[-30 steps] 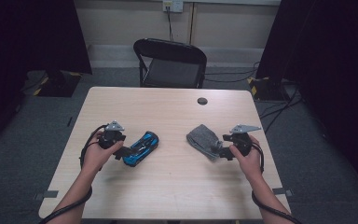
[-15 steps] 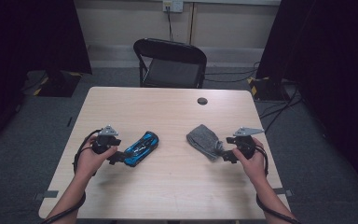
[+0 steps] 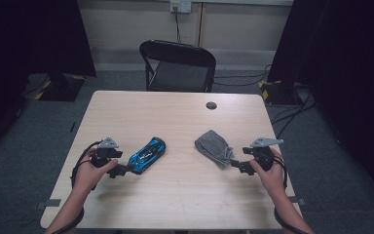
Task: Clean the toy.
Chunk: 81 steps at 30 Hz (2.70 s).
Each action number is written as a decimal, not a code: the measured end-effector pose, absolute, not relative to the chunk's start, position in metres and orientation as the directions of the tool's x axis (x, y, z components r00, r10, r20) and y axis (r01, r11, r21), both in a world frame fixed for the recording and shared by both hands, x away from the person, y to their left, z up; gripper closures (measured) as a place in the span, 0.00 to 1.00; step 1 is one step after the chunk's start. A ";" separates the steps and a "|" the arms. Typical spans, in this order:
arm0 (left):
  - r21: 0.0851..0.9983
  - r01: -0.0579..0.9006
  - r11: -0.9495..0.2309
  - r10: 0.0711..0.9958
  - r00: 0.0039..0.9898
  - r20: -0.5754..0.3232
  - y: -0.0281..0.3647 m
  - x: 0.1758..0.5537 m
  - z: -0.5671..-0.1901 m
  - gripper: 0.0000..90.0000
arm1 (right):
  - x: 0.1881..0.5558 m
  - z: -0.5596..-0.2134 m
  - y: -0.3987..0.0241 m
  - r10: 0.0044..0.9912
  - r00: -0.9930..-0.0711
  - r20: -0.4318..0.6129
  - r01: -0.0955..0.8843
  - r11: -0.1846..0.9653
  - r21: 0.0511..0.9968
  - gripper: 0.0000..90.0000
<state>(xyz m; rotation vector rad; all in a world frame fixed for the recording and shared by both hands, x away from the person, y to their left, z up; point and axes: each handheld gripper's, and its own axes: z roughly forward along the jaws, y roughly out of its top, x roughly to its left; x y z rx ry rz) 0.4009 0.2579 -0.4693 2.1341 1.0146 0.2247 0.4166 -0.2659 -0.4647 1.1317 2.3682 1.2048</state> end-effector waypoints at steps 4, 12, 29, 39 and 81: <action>0.692 0.601 -0.400 0.731 0.665 -0.155 0.262 0.397 -0.472 0.19 | 0.413 -0.465 -0.270 0.739 -0.665 0.107 0.527 0.363 0.769 0.19; 0.683 0.606 -0.406 0.732 0.664 -0.153 0.267 0.391 -0.477 0.19 | 0.406 -0.468 -0.275 0.741 -0.665 0.093 0.529 0.379 0.759 0.19; 0.688 0.593 -0.419 0.723 0.676 -0.141 0.276 0.380 -0.481 0.19 | 0.393 -0.476 -0.286 0.744 -0.663 0.081 0.537 0.397 0.744 0.19; 0.679 0.591 -0.435 0.715 0.685 -0.138 0.280 0.374 -0.485 0.19 | 0.384 -0.482 -0.294 0.749 -0.658 0.080 0.549 0.404 0.732 0.19; 0.706 0.502 -0.499 0.672 0.739 -0.051 0.293 0.344 -0.500 0.17 | 0.355 -0.499 -0.306 0.747 -0.664 0.035 0.553 0.460 0.695 0.18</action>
